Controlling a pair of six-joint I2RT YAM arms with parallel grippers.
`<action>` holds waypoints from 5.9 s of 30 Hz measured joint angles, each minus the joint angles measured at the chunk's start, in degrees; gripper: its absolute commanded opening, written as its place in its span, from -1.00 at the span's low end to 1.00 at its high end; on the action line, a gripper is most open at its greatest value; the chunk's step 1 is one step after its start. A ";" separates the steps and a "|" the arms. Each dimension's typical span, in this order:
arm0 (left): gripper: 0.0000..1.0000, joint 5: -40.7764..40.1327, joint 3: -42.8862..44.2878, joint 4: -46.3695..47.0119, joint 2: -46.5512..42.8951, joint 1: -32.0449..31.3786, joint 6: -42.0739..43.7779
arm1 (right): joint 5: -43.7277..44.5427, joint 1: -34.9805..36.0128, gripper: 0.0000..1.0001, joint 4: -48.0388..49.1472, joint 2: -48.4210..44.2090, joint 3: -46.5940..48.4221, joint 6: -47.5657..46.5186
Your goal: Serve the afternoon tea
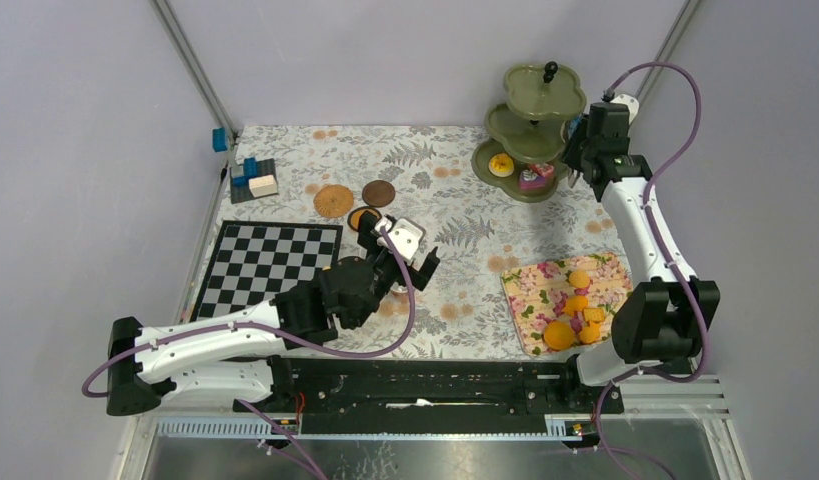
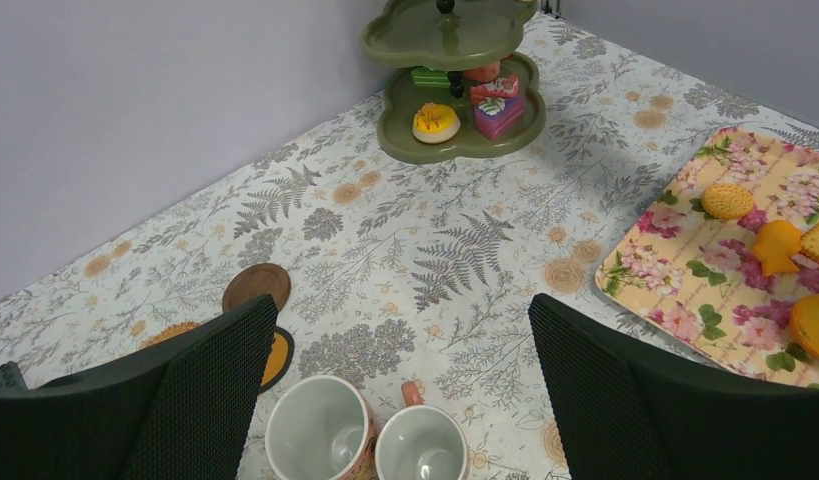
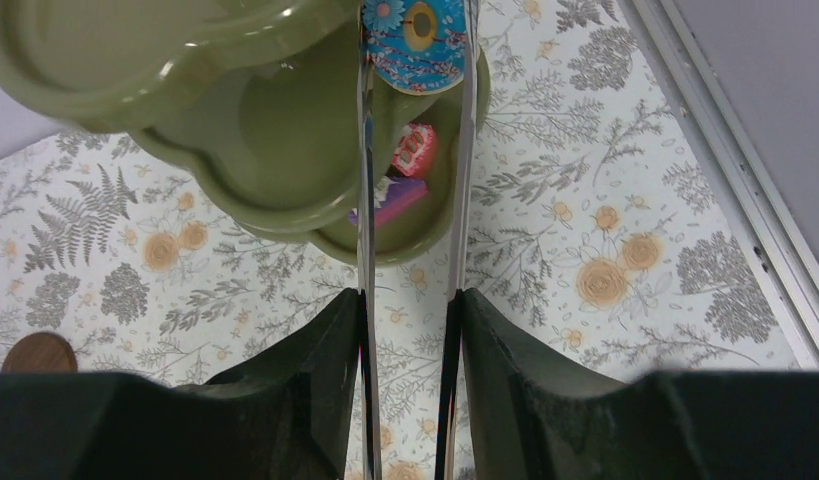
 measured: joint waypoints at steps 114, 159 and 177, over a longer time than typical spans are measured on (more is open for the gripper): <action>0.98 2.60 -0.11 -1.31 -0.22 1.49 -2.89 | -16.37 -0.22 -0.13 -61.13 -41.99 -22.53 9.64; 0.98 1.60 -0.11 -1.36 0.50 1.51 -2.08 | -24.68 -0.22 -0.14 5.79 -14.14 -15.58 19.69; 0.98 0.72 -0.11 -1.22 1.38 1.51 -1.31 | -23.63 -0.11 0.01 24.33 -0.24 -13.38 23.67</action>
